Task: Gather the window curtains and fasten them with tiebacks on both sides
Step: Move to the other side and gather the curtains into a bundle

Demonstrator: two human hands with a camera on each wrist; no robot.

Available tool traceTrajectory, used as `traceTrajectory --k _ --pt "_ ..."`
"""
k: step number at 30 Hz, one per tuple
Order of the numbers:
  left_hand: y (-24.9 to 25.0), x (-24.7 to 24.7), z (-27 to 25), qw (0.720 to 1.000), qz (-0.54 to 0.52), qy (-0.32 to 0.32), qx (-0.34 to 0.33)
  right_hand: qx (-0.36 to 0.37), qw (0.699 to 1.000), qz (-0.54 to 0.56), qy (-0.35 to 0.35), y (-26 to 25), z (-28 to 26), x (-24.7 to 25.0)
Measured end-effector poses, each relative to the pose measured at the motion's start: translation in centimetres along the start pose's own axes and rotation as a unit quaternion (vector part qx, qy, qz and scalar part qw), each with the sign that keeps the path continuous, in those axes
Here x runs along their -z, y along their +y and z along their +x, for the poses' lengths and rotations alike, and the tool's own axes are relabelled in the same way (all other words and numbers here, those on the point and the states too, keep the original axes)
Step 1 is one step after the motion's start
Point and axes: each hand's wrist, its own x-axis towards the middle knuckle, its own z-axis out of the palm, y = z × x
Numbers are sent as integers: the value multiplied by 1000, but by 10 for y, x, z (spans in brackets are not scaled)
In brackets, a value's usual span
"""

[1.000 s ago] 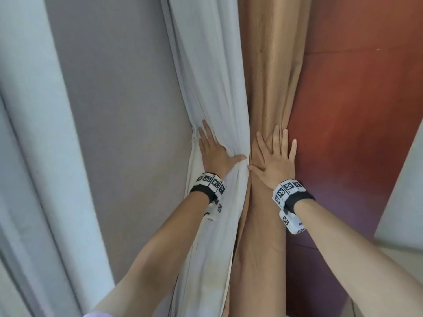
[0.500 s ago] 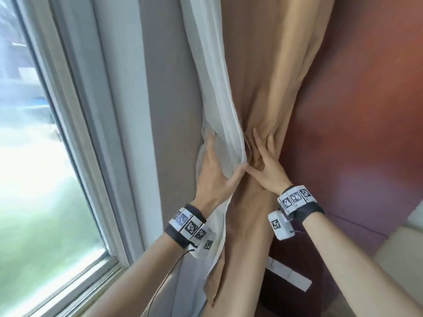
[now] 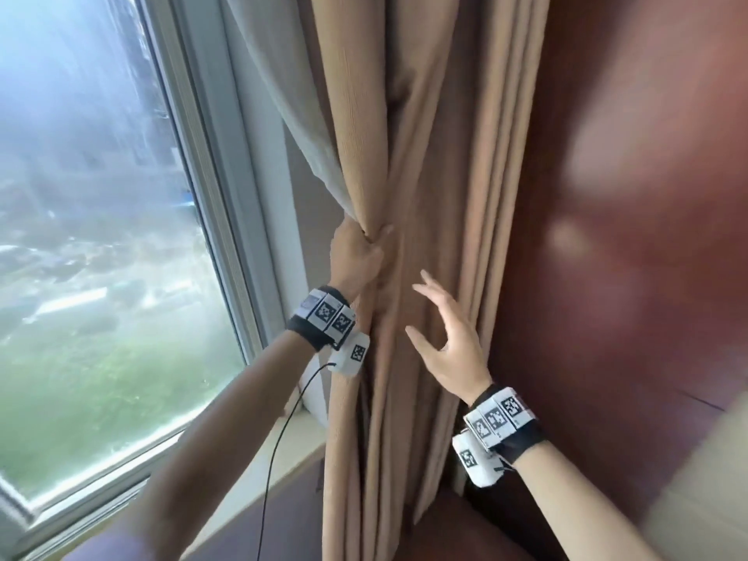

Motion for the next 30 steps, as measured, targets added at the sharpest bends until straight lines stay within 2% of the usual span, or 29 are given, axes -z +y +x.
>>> traceTrajectory --k 1,3,6,8,12,14,16,19,22,24,26,30 --pt "1 6 -5 1000 2 -1 -4 -9 998 -21 62 2 -2 10" --pt "2 18 -17 1000 2 -6 -5 -84 986 -10 143 10 6 30" --pt "4 34 -38 999 18 -22 -37 -243 954 61 164 27 43 53" --pt "2 41 -48 996 35 -31 -77 -277 946 89 141 31 67 53" --pt "-9 51 -44 976 145 -84 -140 -246 938 243 -10 1 87 16" --pt "-19 55 -33 965 202 -103 -134 -214 934 272 -91 -18 79 -8" --pt "-27 59 -24 959 231 -129 -102 -197 936 249 -154 -26 65 -32" --pt "-33 67 -12 963 207 -166 -56 -188 944 216 -164 -25 54 -55" --pt "-26 67 -6 972 86 -218 8 -172 962 171 -128 -30 61 -64" --pt "-20 59 -6 980 61 -189 14 -135 977 91 -138 -36 64 -71" --pt "-13 50 -7 988 77 -135 21 -125 980 44 -150 -39 63 -76" --pt "-15 48 4 995 79 -40 42 -170 938 128 -272 -29 48 -61"
